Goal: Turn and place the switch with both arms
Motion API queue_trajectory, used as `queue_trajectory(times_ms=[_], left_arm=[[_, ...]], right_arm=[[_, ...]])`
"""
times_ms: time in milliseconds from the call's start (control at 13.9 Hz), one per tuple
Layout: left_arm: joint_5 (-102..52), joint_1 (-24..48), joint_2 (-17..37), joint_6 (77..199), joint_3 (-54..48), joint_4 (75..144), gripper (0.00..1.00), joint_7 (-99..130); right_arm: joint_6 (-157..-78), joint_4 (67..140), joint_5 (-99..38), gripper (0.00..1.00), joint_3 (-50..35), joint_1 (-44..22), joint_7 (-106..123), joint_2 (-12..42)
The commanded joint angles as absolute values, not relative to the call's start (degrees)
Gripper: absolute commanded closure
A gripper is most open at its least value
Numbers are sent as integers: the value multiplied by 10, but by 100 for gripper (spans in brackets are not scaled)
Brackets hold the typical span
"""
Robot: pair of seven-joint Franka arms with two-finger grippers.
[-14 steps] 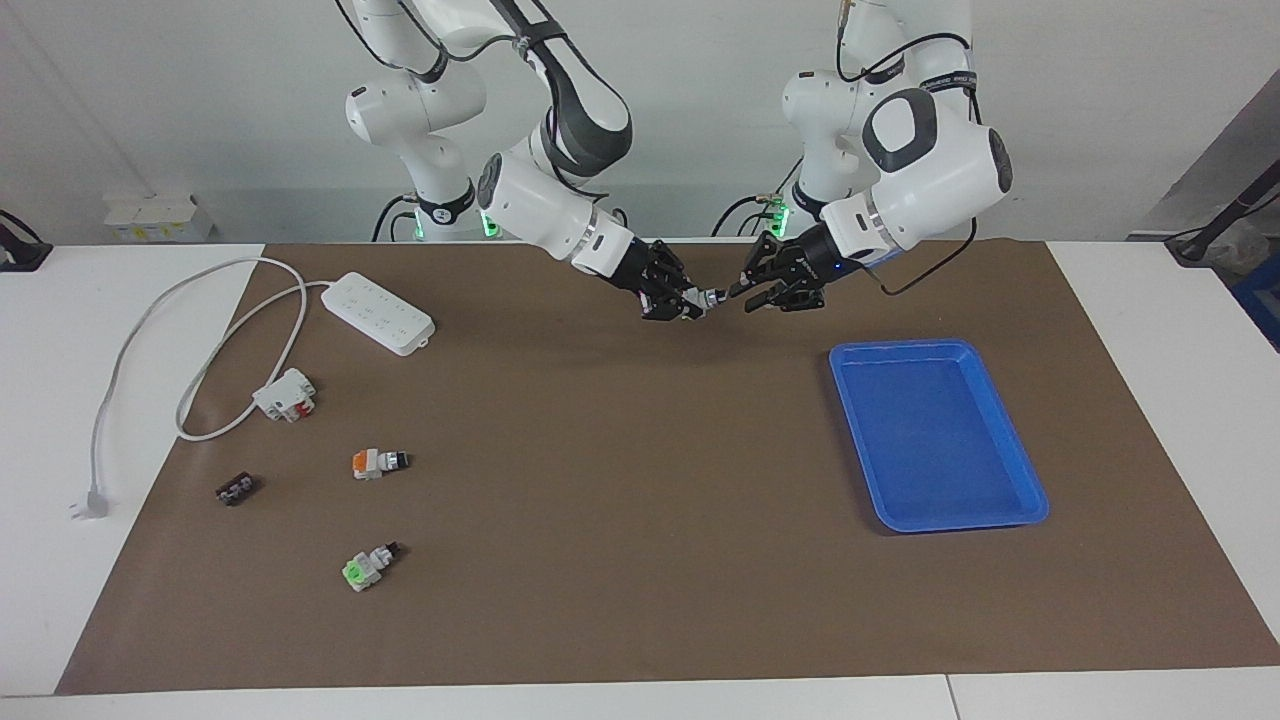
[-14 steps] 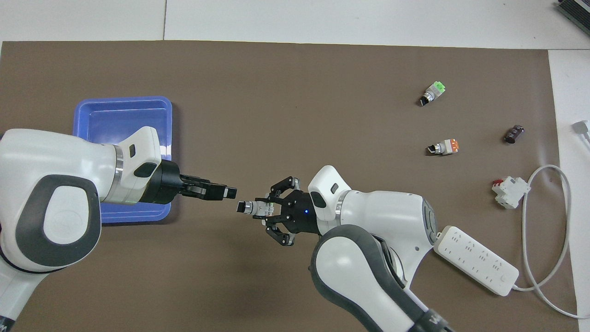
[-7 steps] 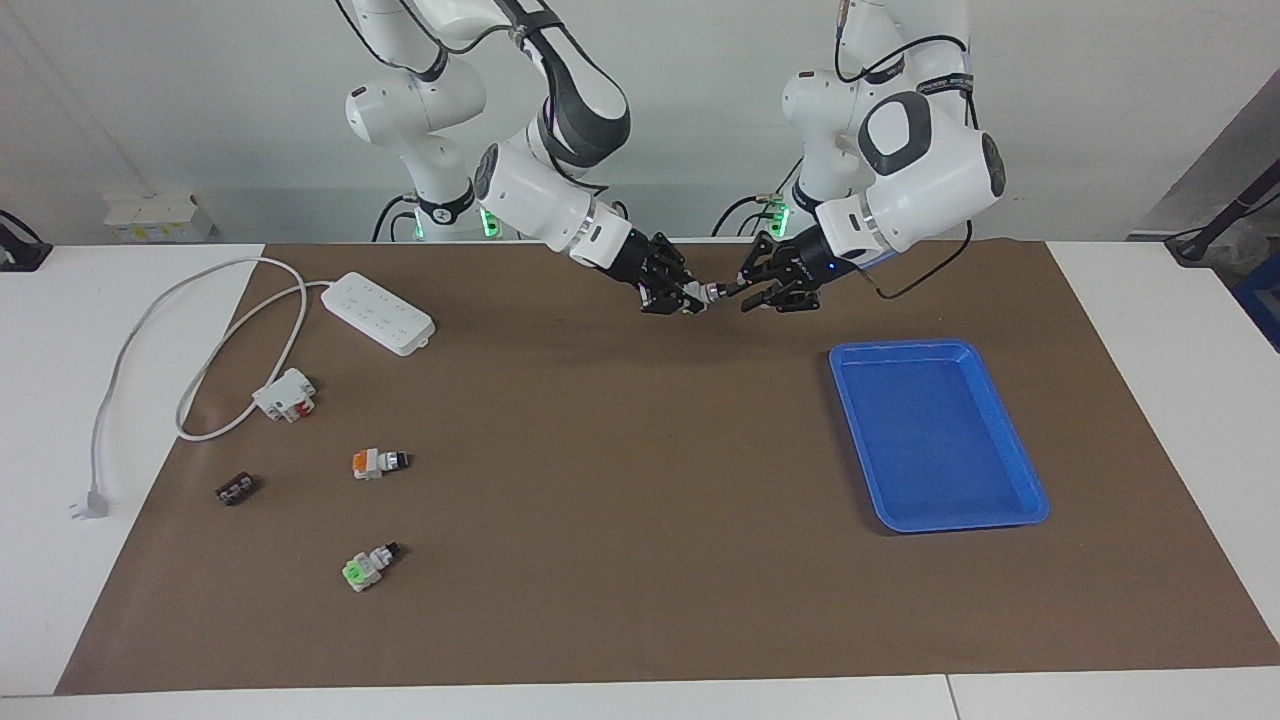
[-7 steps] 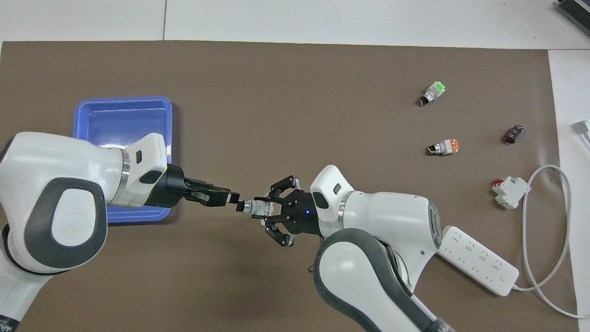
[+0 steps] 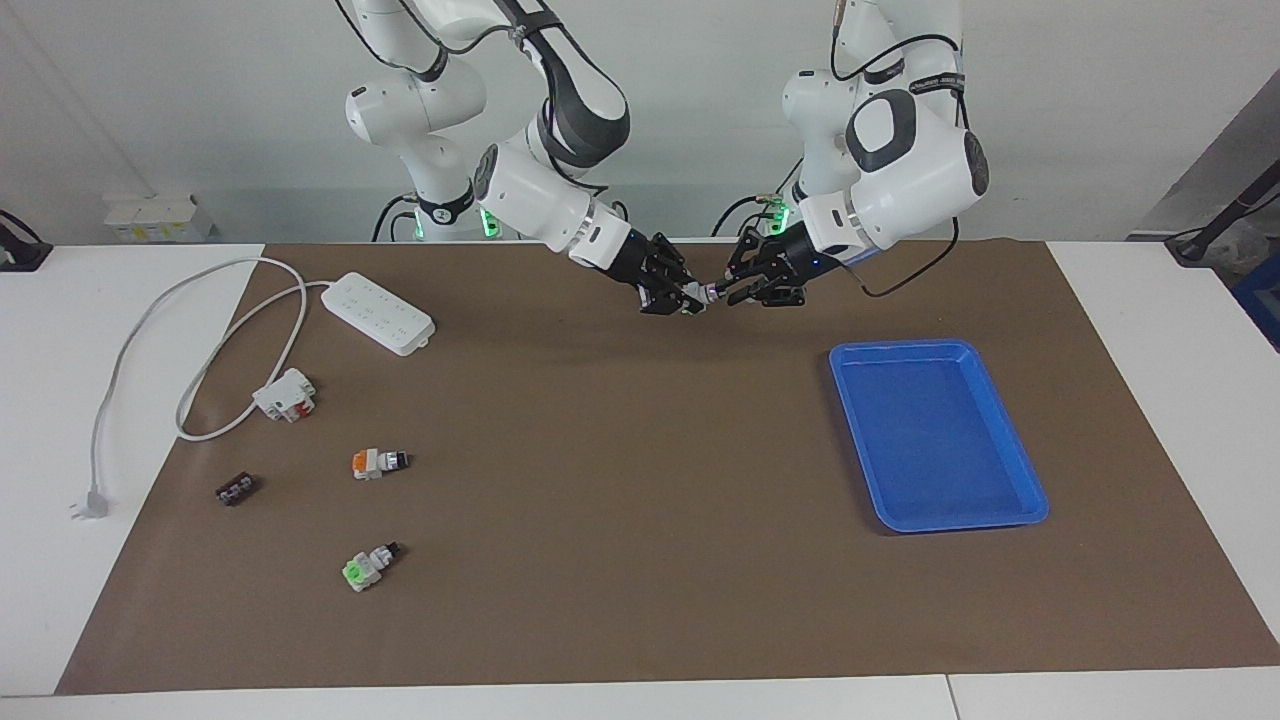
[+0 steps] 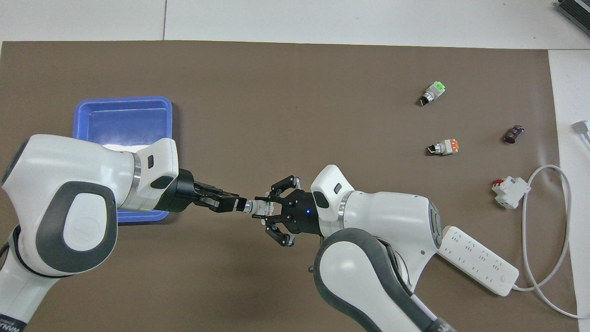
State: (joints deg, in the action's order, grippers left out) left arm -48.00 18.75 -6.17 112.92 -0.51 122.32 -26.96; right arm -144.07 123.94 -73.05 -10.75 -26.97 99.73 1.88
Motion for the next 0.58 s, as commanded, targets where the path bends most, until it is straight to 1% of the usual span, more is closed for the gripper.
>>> queue_trajectory(times_ms=[0, 72, 360, 504], left_arm=[[-485, 201, -82, 1136, 3, 1246, 79, -286], [-485, 201, -82, 1135, 3, 1246, 81, -288], [-482, 201, -88, 1128, 4, 1255, 82, -289], [-475, 201, -90, 1126, 4, 1259, 85, -298]], right_arm=[[-1437, 1244, -746, 100, -111, -265, 989, 9], [-1437, 1244, -746, 100, -111, -265, 989, 9], [-1437, 1244, -746, 100, -110, -263, 988, 3], [-1437, 1245, -745, 100, -110, -263, 989, 3]])
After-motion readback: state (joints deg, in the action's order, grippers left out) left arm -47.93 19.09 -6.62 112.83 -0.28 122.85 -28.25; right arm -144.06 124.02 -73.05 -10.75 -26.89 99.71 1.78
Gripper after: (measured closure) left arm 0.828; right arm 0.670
